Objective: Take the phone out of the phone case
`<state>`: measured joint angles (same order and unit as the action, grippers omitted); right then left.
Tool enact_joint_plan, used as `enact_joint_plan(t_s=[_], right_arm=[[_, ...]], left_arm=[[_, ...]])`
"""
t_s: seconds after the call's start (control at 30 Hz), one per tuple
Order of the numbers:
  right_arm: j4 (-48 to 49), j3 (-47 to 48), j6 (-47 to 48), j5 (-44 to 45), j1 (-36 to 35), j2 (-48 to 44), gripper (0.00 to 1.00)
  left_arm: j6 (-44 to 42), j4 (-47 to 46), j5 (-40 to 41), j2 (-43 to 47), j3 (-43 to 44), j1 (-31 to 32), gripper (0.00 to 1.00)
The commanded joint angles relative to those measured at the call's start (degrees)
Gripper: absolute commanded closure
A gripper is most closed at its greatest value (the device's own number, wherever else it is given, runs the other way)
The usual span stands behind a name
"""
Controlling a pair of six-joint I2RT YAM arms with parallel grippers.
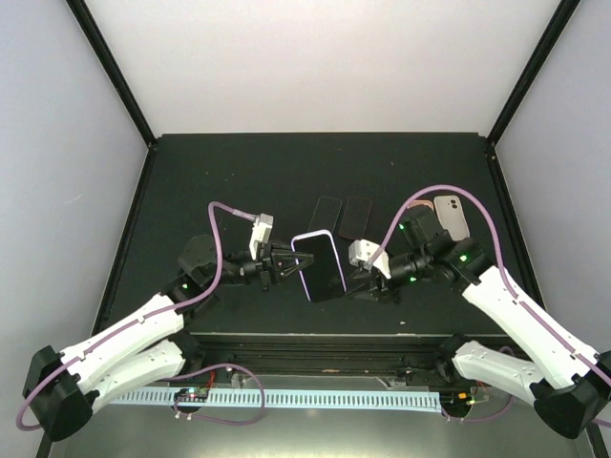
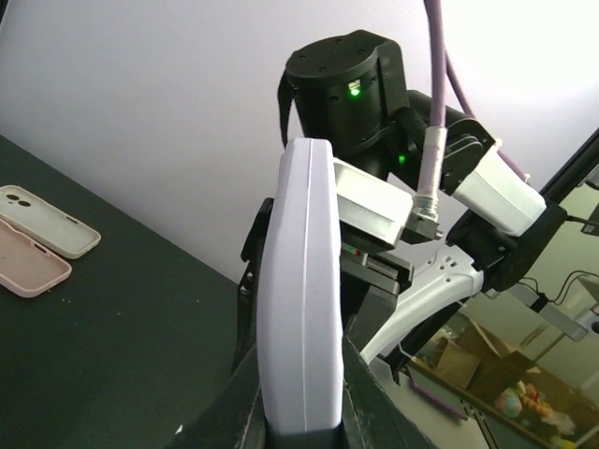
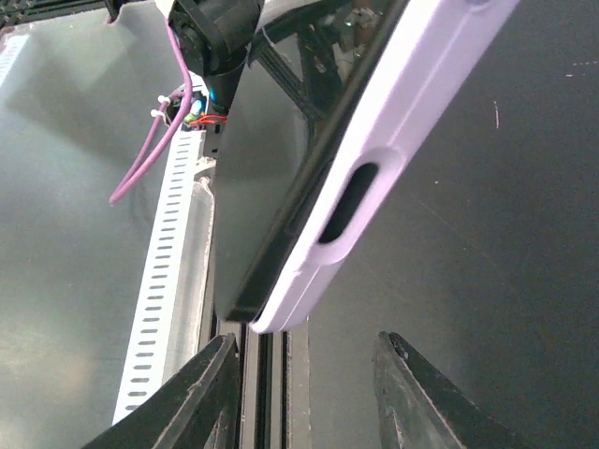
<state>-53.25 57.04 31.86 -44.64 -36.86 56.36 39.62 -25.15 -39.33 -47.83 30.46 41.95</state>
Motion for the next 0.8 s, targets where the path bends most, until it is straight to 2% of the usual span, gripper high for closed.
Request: enact_joint_plan(t_s=[0.0, 0.33, 0.53, 0.77], right_arm=[[2.2, 1.2, -1.8, -2.7, 0.2, 1.7, 0.59], [3.9, 1.7, -5.1, -1.5, 0.2, 3.4, 0.60], [-0.6, 3.4, -1.2, -8.3, 0.2, 4.0, 0.56], [1.3, 3.9, -4.2, -4.6, 0.2, 5.3, 0.60]], left_arm=[[2.3, -8.1, -2.4, -0.6, 1.0, -0.3, 0.98], [3.4, -10.5, -3.4, -2.2, 0.5, -0.3, 0.98], [2.4, -9.6, -2.7, -2.0, 0.4, -0.3, 0.98], [2.5, -10.4, -5.5, -2.5, 0.5, -0.2, 0.98]])
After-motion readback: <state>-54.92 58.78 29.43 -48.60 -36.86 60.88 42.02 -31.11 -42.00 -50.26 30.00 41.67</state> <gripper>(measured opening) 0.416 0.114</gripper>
